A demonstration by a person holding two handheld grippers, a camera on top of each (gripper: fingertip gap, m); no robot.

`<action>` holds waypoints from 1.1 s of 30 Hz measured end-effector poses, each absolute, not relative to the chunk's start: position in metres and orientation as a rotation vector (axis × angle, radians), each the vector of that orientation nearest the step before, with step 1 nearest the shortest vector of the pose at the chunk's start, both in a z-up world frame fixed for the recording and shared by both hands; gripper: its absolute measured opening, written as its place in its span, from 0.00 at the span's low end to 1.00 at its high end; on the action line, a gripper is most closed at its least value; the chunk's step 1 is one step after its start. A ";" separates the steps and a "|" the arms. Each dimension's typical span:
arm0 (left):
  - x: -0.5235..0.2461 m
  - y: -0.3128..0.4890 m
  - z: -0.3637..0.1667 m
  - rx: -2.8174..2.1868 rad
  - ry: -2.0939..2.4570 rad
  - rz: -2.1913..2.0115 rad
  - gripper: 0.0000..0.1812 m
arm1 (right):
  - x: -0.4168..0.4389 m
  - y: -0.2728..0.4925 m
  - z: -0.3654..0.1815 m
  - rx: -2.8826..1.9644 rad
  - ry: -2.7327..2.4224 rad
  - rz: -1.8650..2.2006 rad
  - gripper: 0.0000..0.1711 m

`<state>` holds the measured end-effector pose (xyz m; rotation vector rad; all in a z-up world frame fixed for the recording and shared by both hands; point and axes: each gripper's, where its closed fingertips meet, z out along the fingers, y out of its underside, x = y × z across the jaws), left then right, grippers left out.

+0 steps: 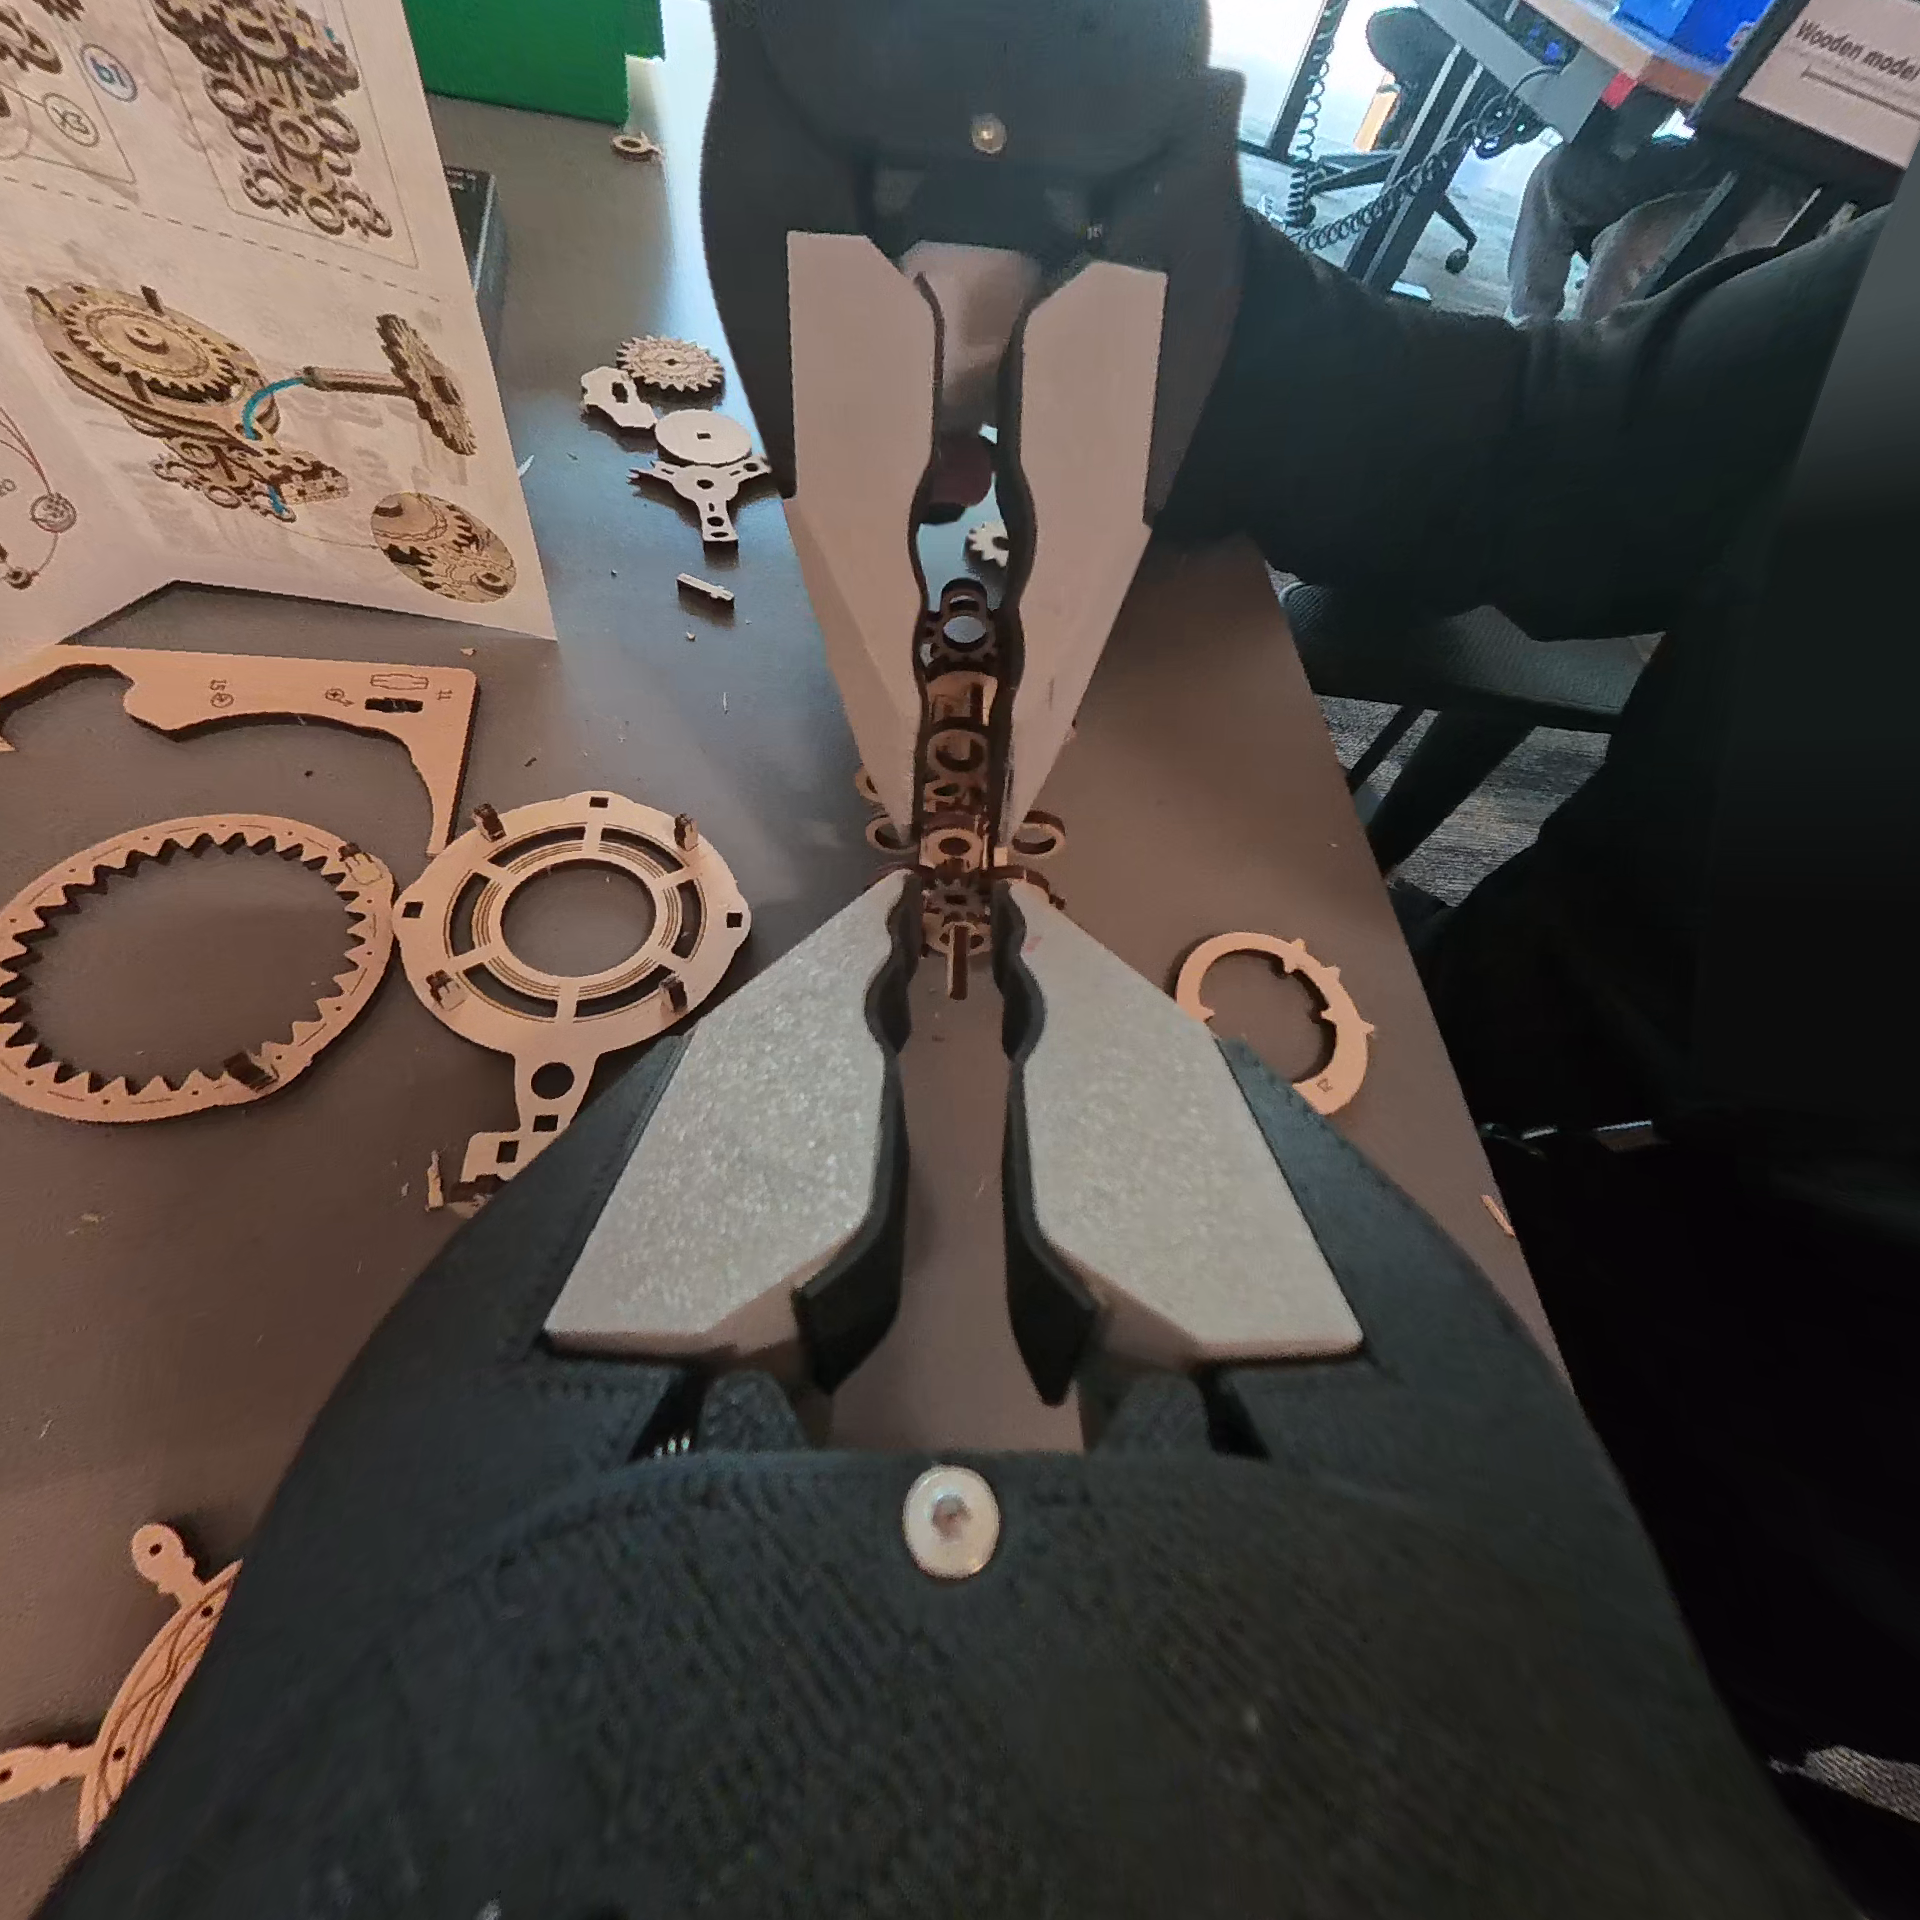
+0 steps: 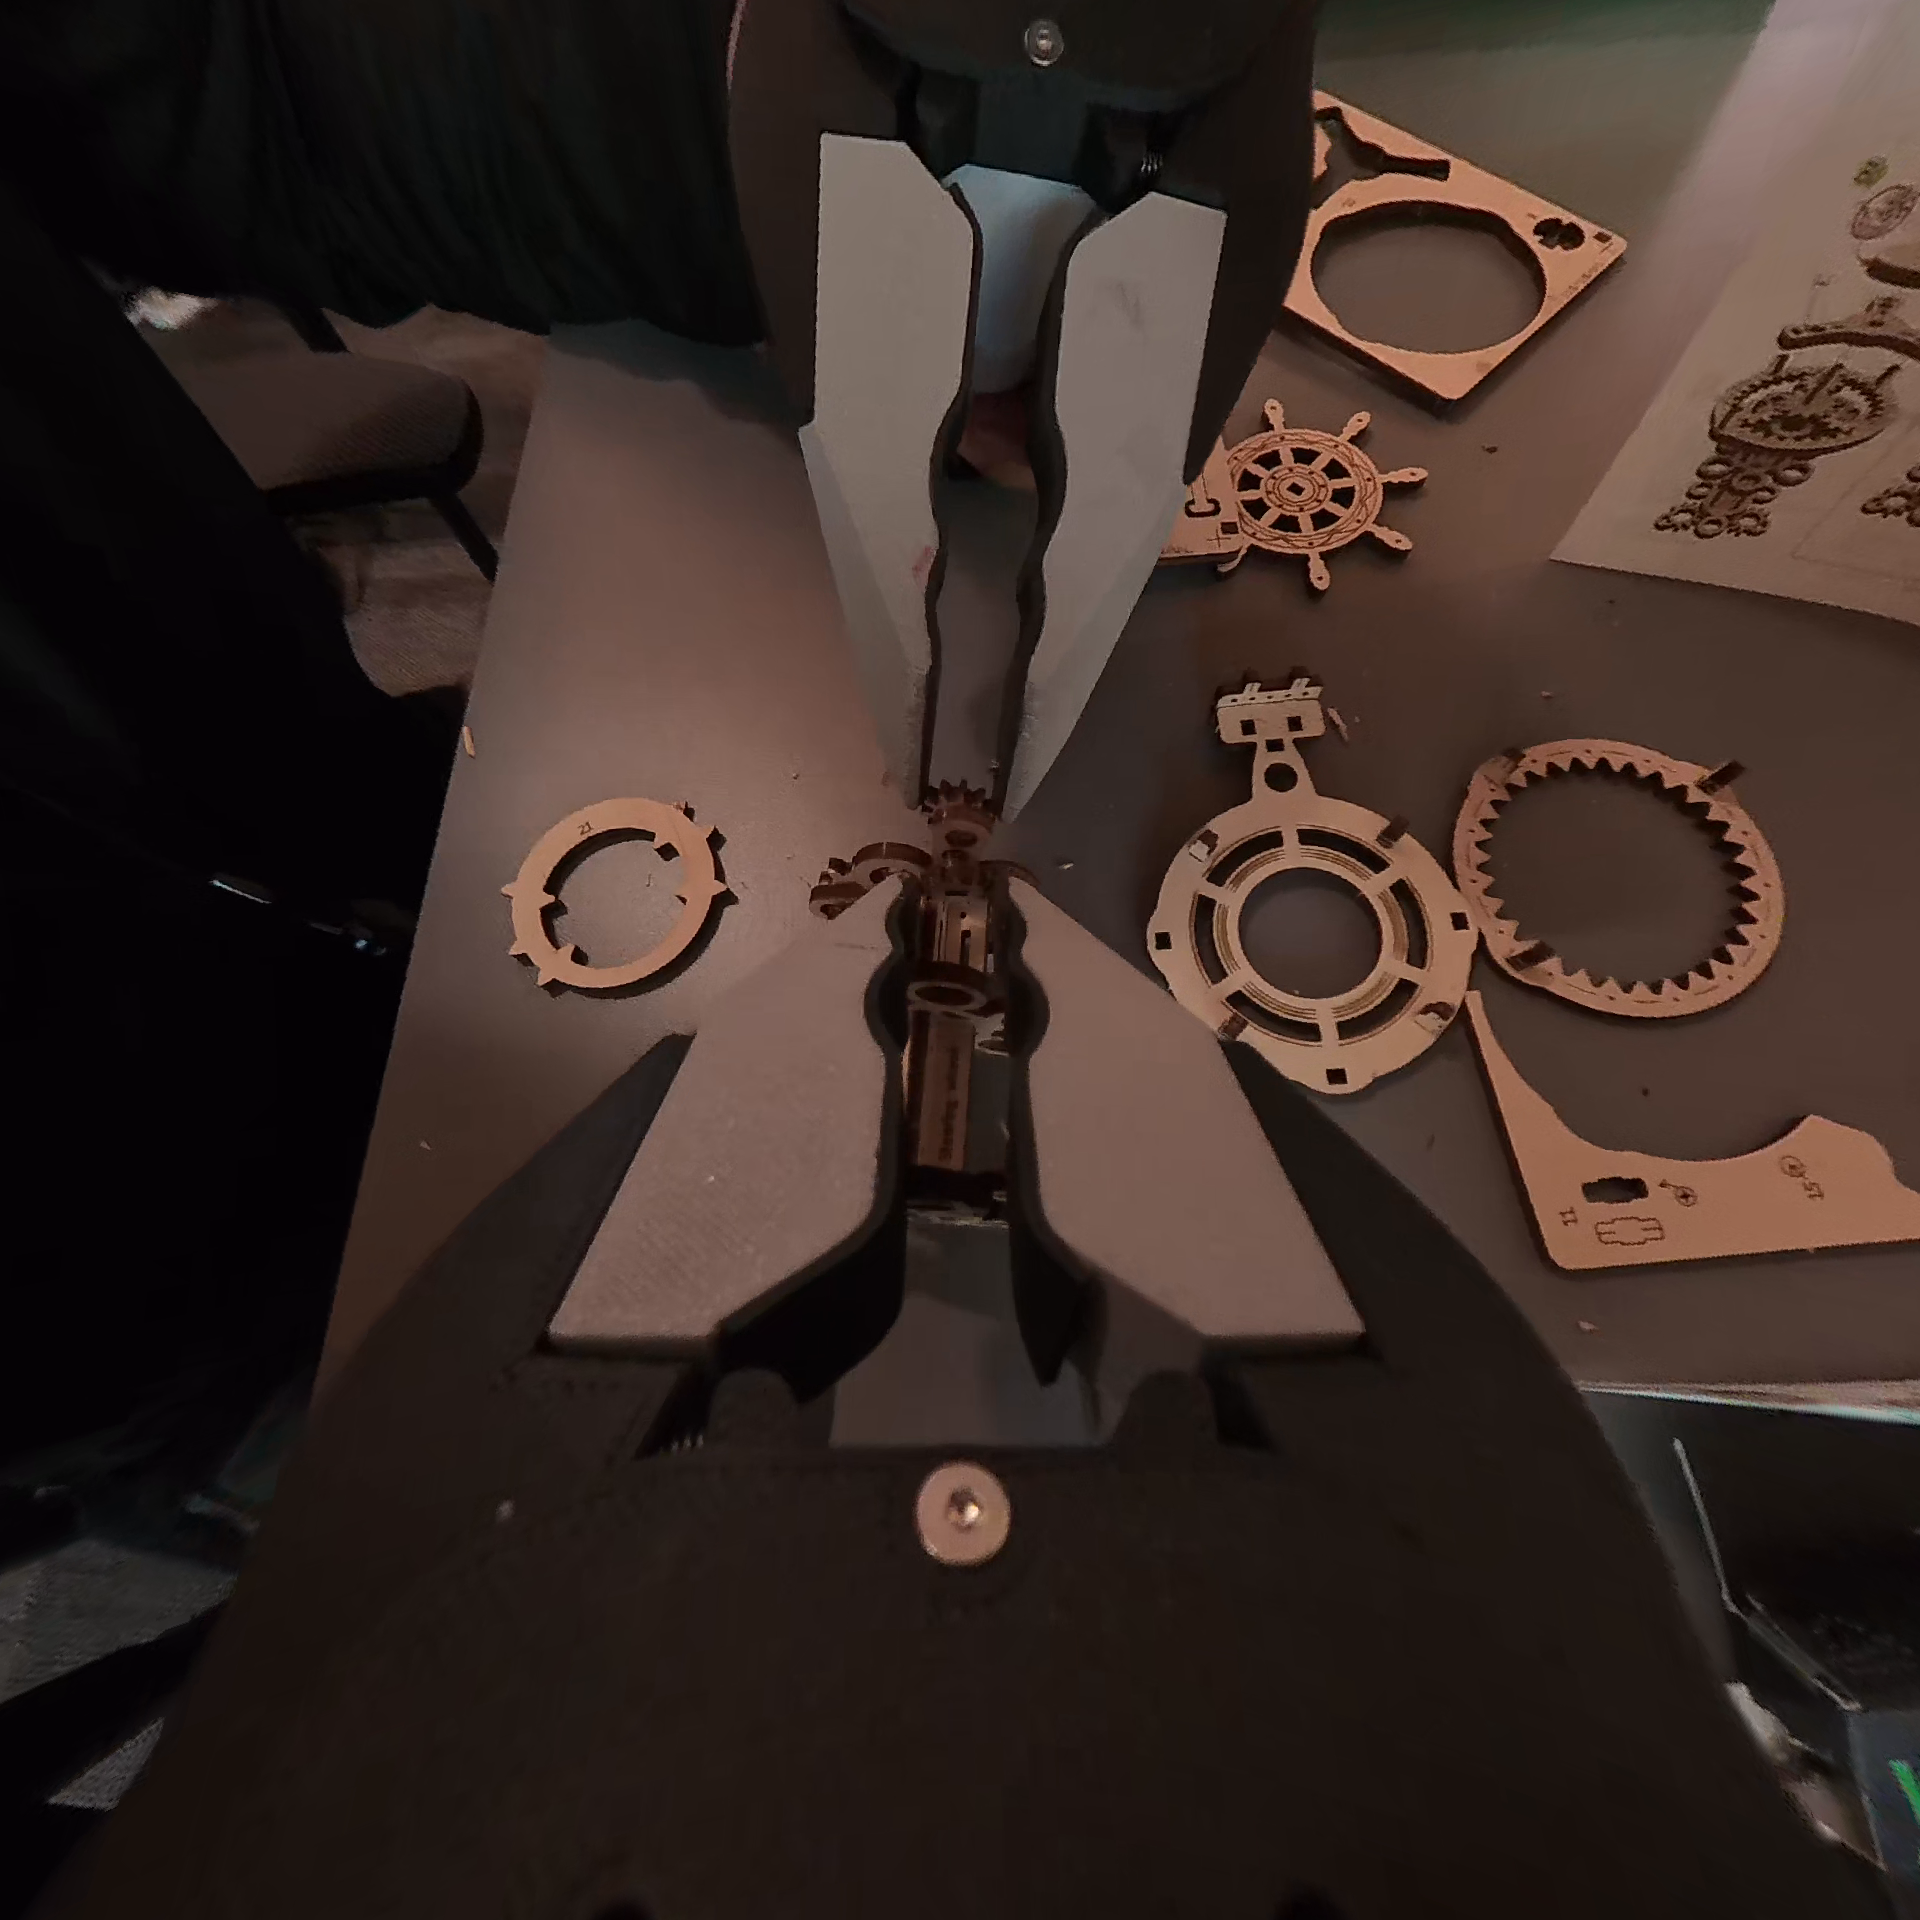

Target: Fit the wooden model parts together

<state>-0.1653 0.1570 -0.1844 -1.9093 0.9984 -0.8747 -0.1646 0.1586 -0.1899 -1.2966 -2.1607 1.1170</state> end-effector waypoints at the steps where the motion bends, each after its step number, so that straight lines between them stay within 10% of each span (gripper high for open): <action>1: -0.165 0.157 -0.184 -1.912 0.995 -0.876 0.06 | -0.165 0.159 -0.190 -1.287 -2.164 1.090 0.06; 33: -0.167 0.162 -0.185 -2.116 0.839 -0.831 0.05 | -0.170 0.164 -0.191 -1.235 -2.131 0.854 0.04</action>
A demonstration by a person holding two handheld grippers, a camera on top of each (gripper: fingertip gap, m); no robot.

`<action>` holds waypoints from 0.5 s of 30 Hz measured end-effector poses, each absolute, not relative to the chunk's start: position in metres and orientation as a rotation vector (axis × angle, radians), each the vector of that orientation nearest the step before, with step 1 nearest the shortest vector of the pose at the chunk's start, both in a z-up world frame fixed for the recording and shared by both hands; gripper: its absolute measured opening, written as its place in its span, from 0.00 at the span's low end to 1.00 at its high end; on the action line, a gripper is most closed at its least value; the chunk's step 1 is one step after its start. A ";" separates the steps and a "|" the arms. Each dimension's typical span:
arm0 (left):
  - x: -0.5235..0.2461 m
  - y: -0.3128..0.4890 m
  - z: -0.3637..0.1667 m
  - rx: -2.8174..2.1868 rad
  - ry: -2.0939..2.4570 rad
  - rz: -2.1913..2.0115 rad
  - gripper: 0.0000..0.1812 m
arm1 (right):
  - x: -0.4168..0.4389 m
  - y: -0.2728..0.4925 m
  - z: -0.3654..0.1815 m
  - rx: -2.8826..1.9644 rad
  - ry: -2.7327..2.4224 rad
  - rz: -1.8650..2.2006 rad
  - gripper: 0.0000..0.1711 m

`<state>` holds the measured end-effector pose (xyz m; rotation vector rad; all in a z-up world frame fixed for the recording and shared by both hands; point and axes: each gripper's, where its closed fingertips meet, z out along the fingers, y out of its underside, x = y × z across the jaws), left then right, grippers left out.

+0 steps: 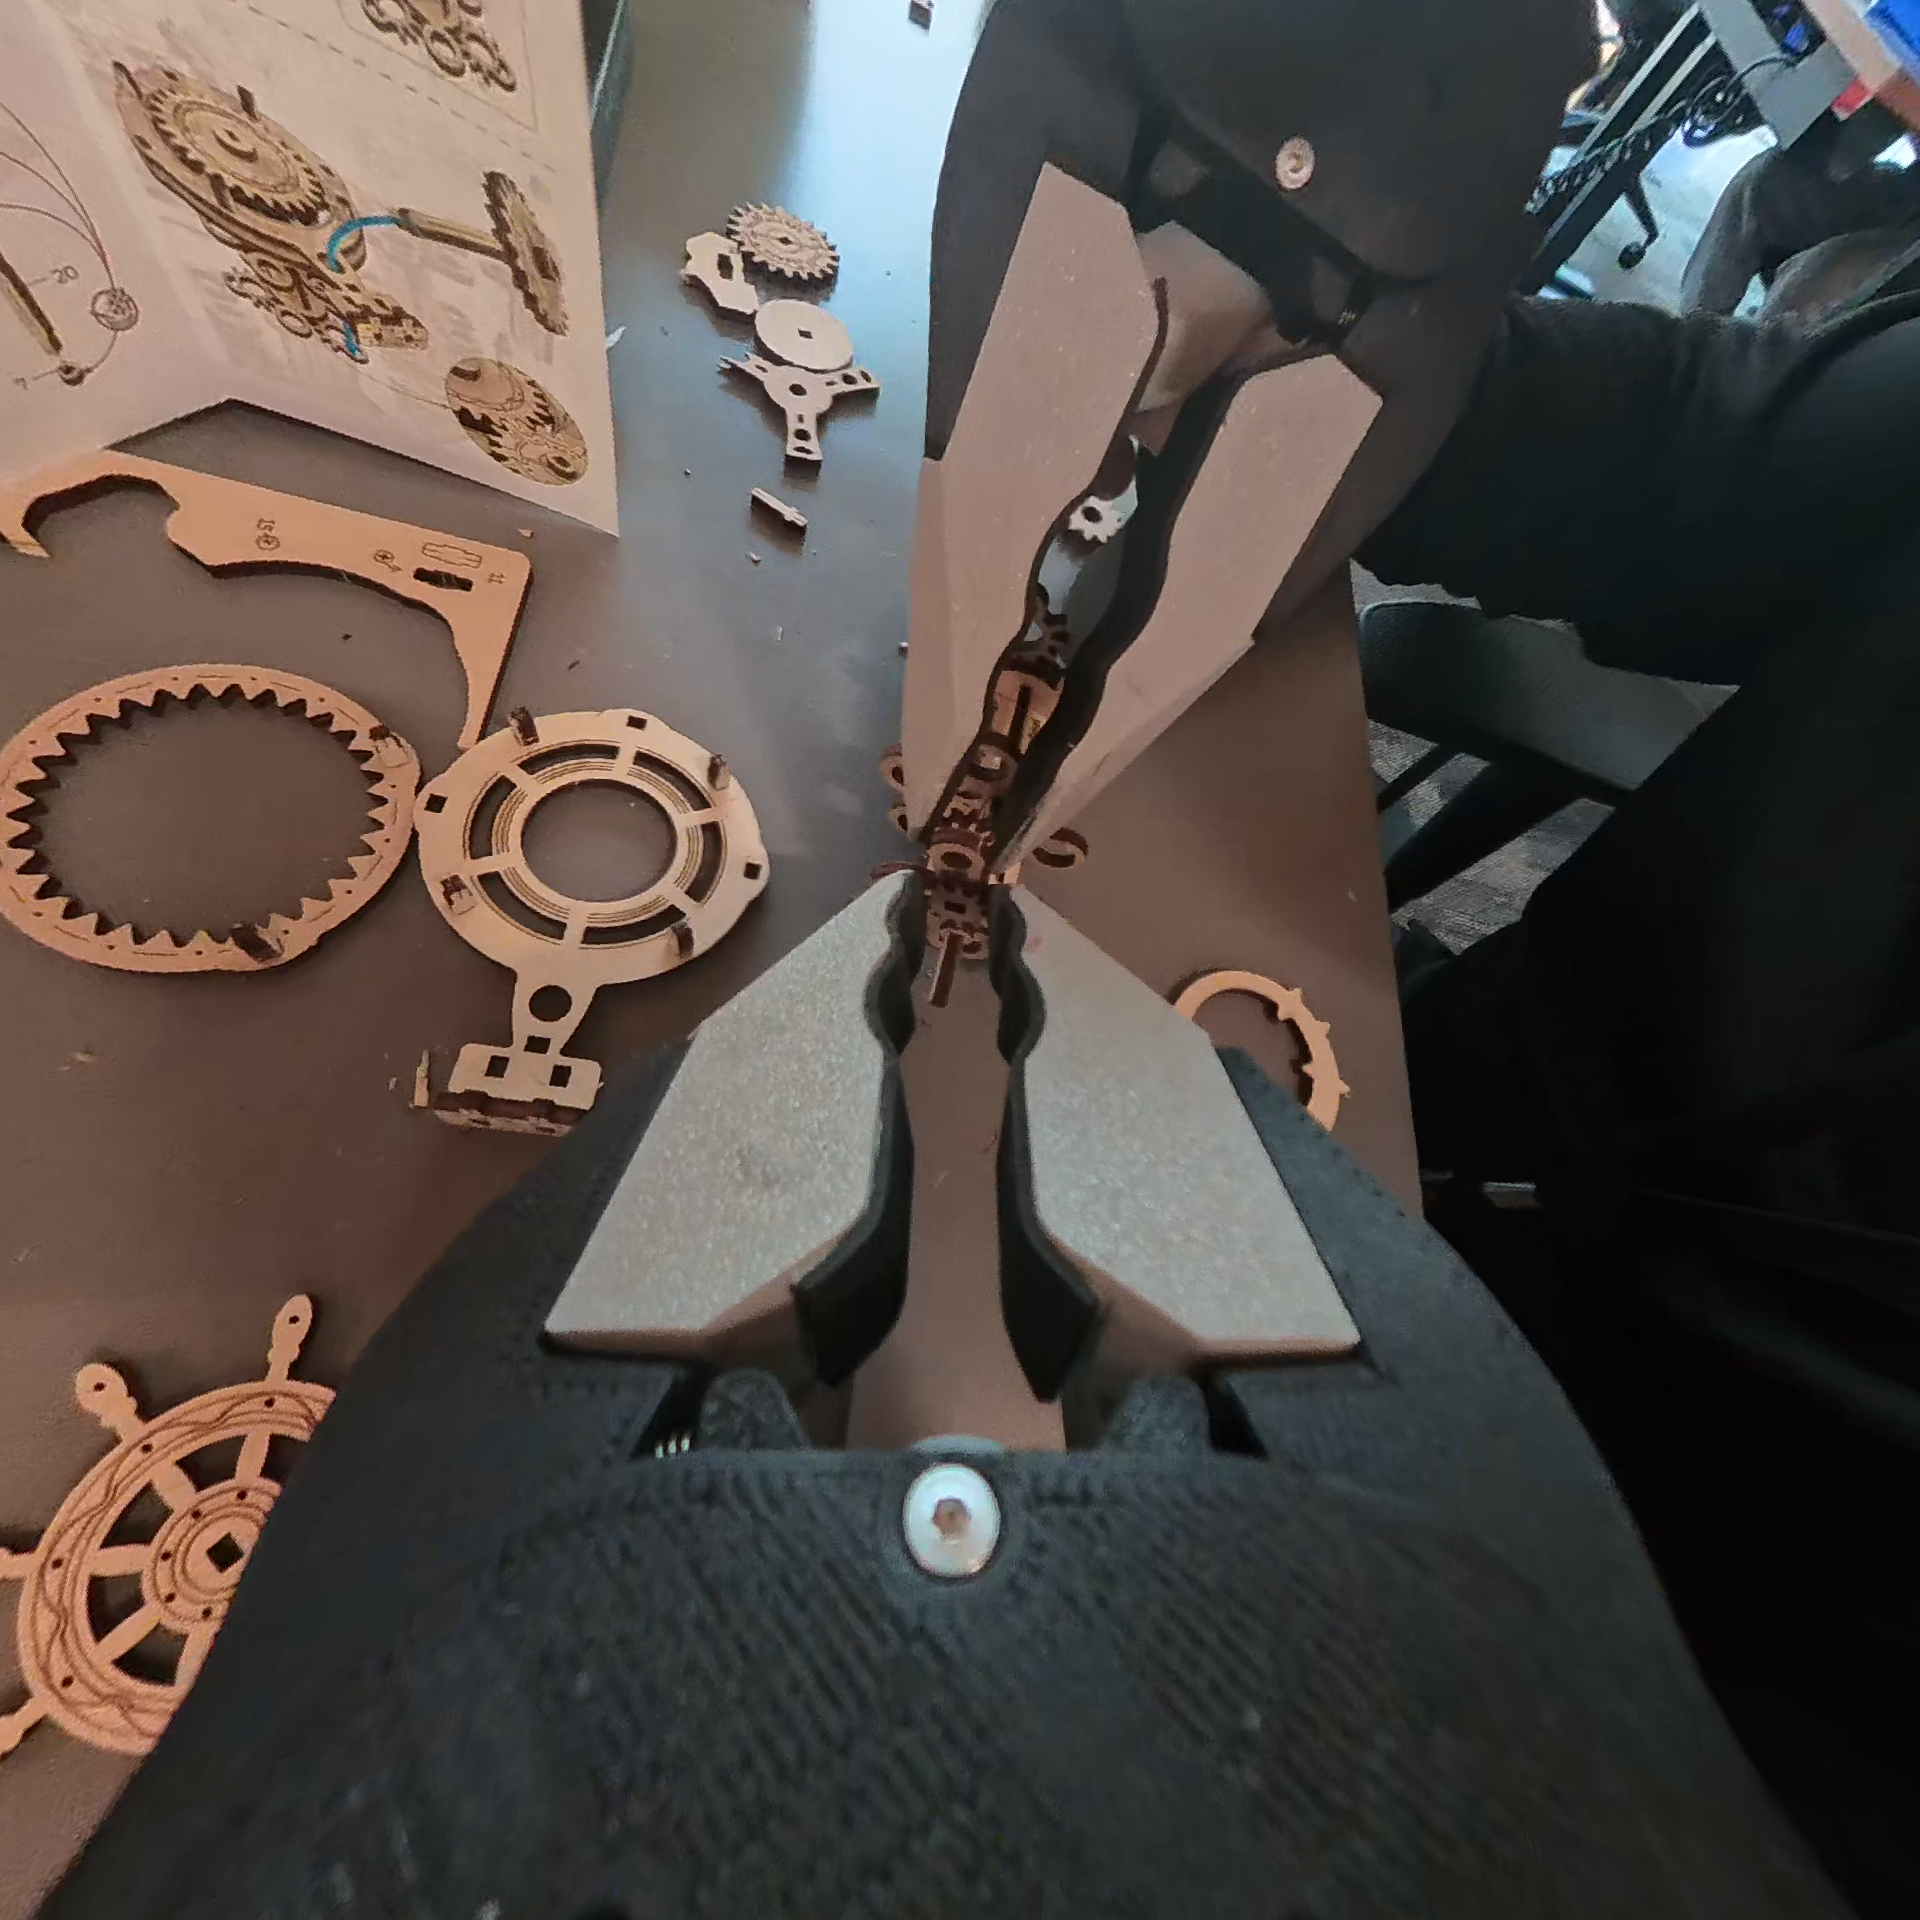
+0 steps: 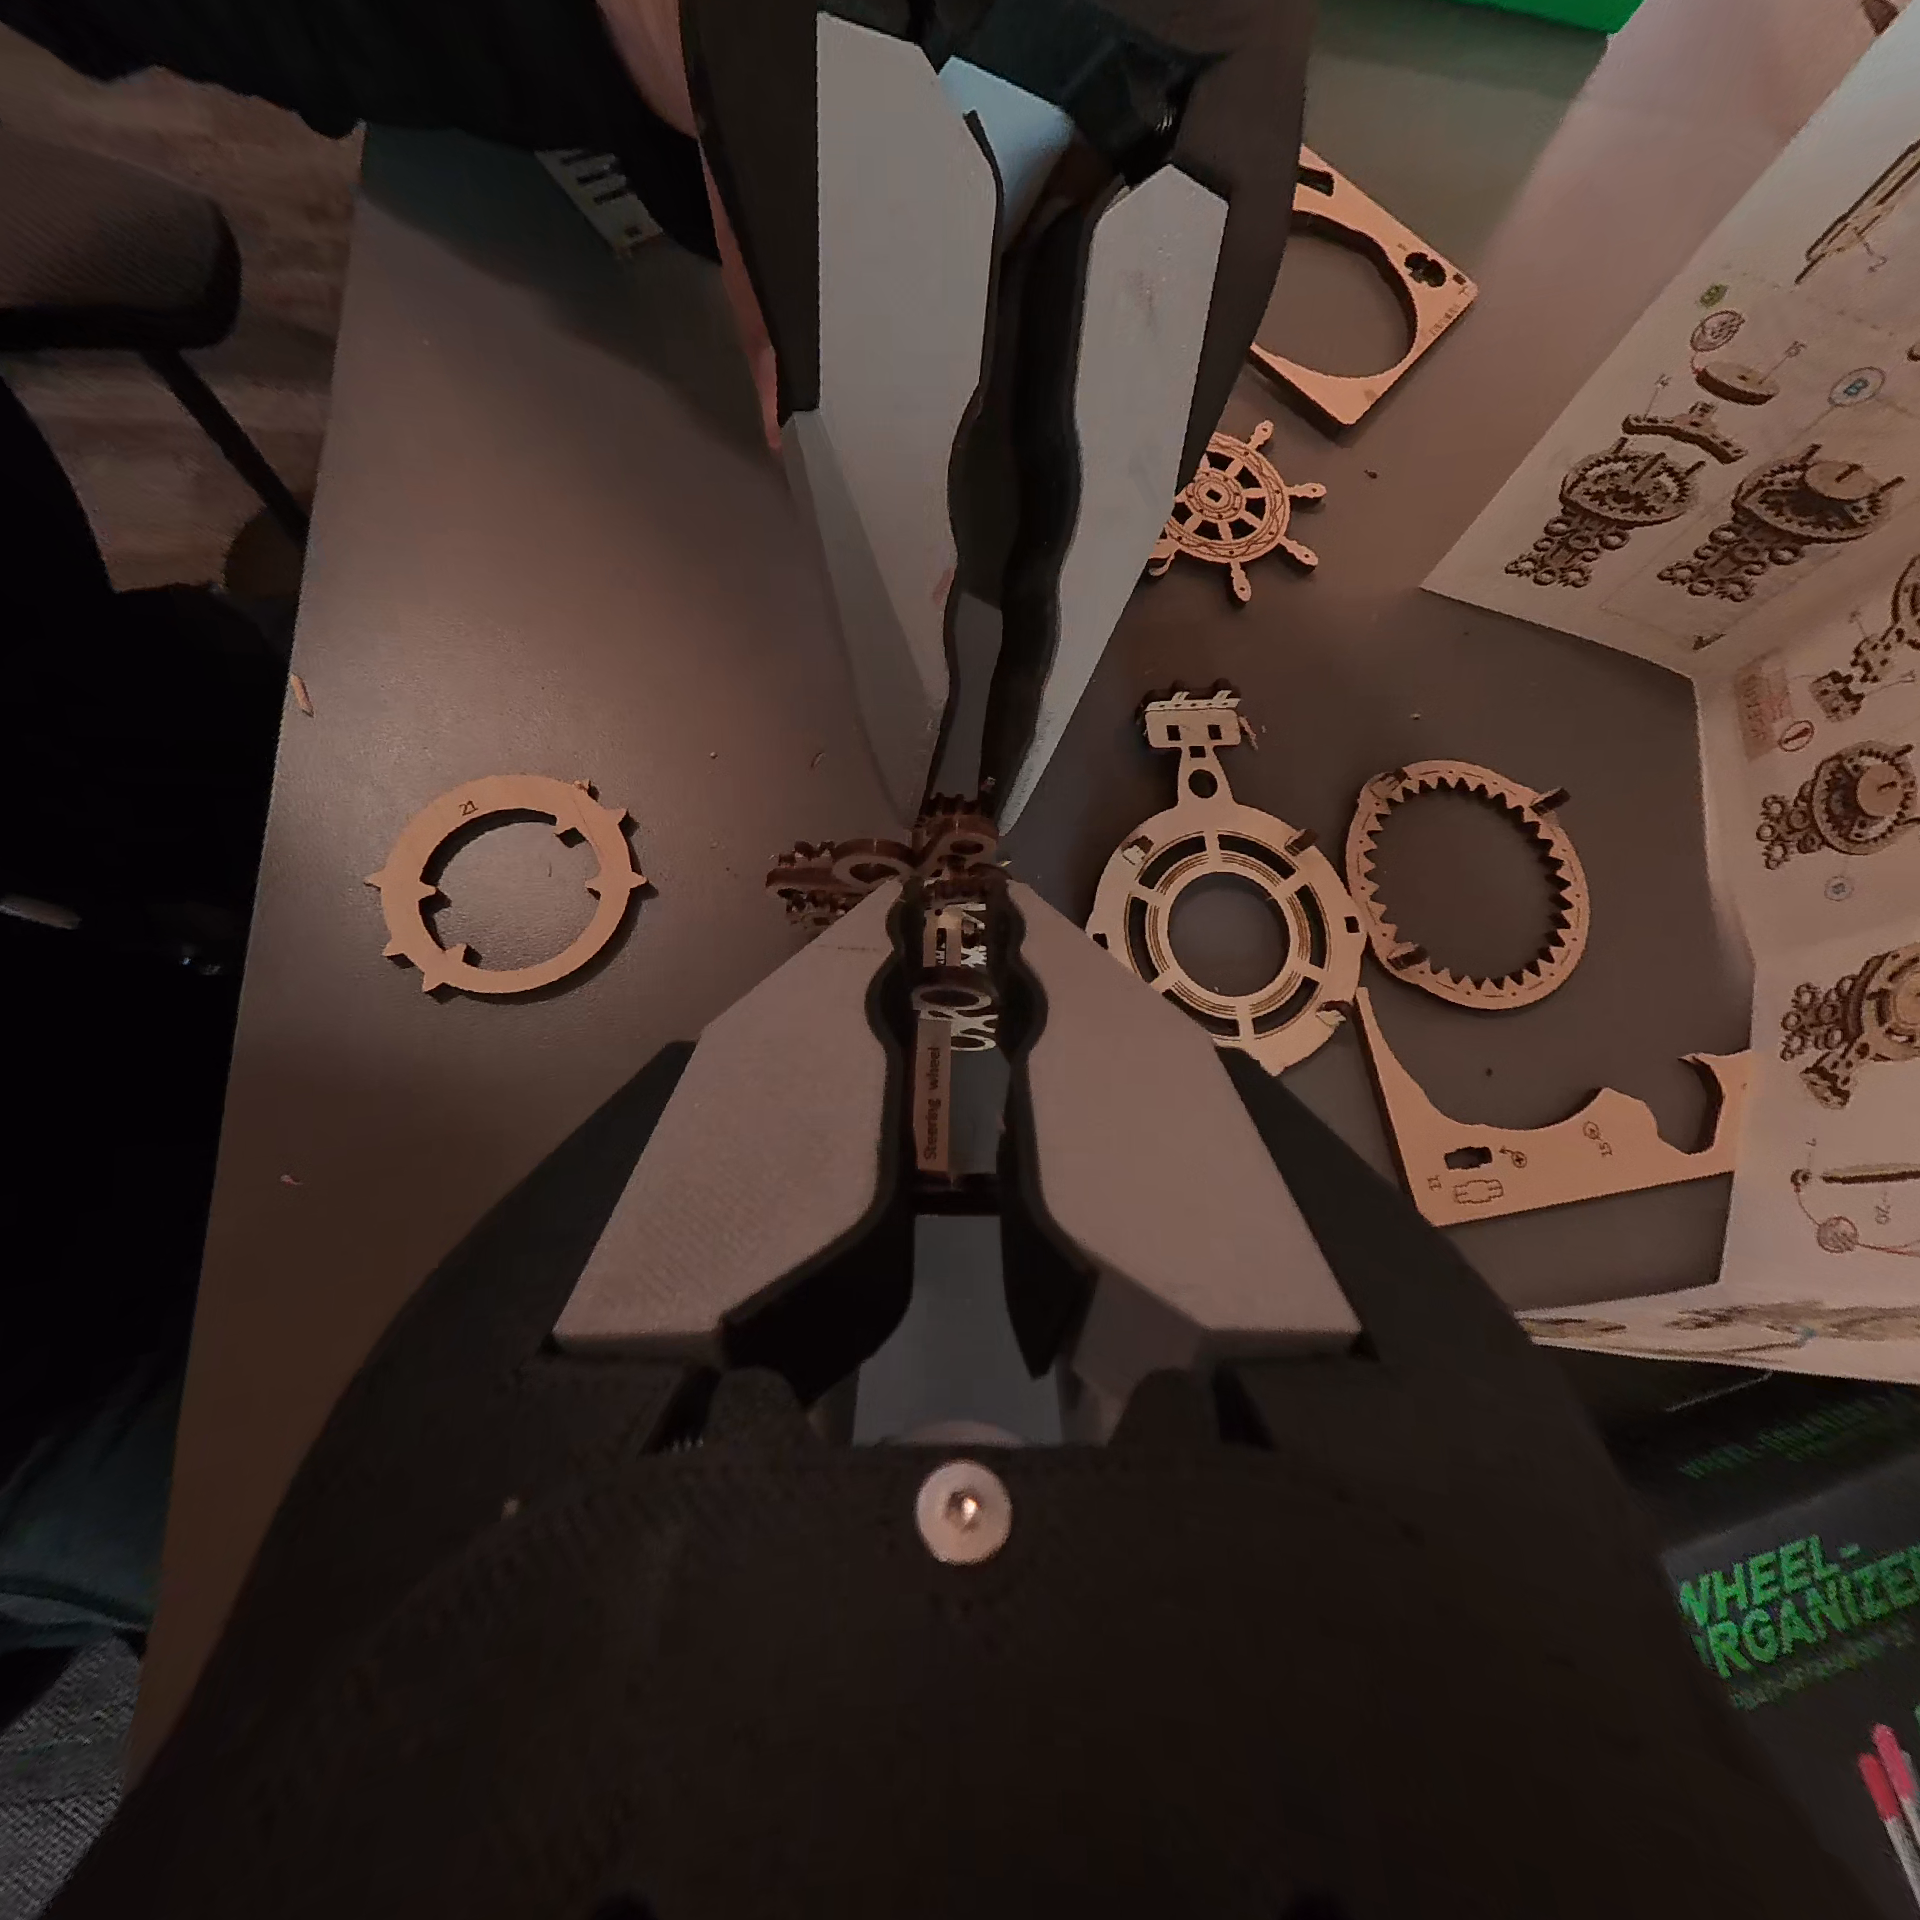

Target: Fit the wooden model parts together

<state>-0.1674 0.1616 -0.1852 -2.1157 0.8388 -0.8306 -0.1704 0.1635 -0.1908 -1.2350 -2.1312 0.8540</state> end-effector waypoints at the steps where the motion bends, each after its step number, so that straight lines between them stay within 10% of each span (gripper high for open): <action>1: -0.168 0.162 -0.185 -2.116 0.833 -0.829 0.05 | -0.171 0.164 -0.191 -1.235 -2.130 0.852 0.04; 15: -0.178 0.163 -0.182 -2.078 0.830 -0.770 0.05 | -0.179 0.163 -0.190 -1.260 -2.085 0.920 0.05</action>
